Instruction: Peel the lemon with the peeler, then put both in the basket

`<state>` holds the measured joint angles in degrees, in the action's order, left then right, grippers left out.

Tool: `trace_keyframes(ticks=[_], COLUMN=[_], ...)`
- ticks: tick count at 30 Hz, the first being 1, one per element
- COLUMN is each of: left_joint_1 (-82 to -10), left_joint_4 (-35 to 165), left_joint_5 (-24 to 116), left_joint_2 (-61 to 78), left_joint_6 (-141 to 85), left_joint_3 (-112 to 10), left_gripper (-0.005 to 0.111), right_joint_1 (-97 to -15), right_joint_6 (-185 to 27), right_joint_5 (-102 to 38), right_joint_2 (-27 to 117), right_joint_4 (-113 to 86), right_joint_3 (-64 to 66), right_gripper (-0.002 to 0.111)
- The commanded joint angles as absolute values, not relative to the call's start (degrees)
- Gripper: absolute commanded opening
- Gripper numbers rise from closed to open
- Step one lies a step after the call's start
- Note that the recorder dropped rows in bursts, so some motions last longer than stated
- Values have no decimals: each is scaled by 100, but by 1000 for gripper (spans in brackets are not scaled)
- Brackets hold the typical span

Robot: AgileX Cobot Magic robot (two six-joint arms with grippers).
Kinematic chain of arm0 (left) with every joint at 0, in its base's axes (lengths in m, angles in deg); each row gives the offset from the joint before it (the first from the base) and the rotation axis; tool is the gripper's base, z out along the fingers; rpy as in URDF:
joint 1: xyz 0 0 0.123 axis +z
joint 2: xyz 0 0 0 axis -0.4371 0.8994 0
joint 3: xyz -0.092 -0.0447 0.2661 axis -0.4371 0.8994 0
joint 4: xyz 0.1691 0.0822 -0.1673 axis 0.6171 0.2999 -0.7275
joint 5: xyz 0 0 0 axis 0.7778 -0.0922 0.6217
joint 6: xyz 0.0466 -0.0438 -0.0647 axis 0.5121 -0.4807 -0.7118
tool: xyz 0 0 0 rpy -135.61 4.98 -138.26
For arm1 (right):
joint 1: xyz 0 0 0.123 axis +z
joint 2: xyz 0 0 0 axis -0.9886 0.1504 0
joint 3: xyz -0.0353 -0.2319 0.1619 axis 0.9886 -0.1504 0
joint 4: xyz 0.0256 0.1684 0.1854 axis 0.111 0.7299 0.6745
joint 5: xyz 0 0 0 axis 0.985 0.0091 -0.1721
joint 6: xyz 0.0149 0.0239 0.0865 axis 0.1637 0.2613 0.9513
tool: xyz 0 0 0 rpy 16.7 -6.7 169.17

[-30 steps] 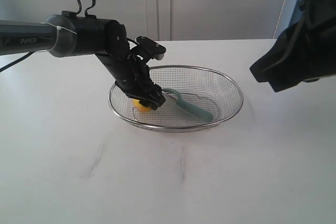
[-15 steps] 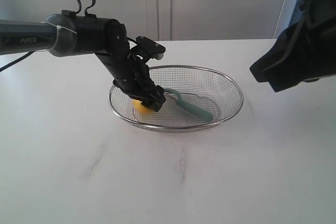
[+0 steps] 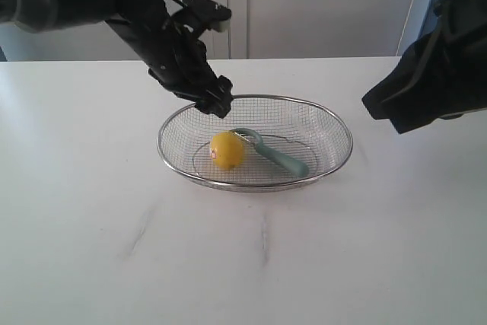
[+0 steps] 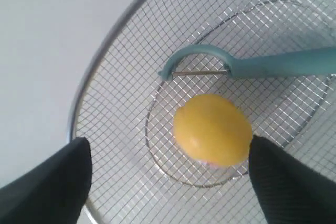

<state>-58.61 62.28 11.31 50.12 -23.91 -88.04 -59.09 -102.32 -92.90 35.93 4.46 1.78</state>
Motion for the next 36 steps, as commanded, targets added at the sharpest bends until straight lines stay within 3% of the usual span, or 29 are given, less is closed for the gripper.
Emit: trace_keyframes(ticks=[1,4,9,16,36], left_joint_1=[-5862,-5862,-5862,-5862,-5862], left_joint_4=[6274,6287,6287,6287,6360], left_joint_5=[155,-761,-2357,-2357,-1913], left_joint_2=[4227,3801,3304,2881,2782], left_joint_6=[-2440,-2455,-2455,-2480,-2455], left_joint_3=[-8817,-8817,-8817,-8434,-8242], left_gripper=[83,74,42,2,0], right_joint_1=[-5910,-5910,-5910,-5910,-5910], right_joint_6=[-10214,-10214,-10214,-10214,-10214], right_joint_5=[-9284,-9284,-9284,-9284,-9298], right_joint_2=[3545,3545,3545,3545,3545], right_joint_4=[461,461,461,461,461], right_joint_3=[171,171,171,171,171], right_gripper=[0,0,0,0,0])
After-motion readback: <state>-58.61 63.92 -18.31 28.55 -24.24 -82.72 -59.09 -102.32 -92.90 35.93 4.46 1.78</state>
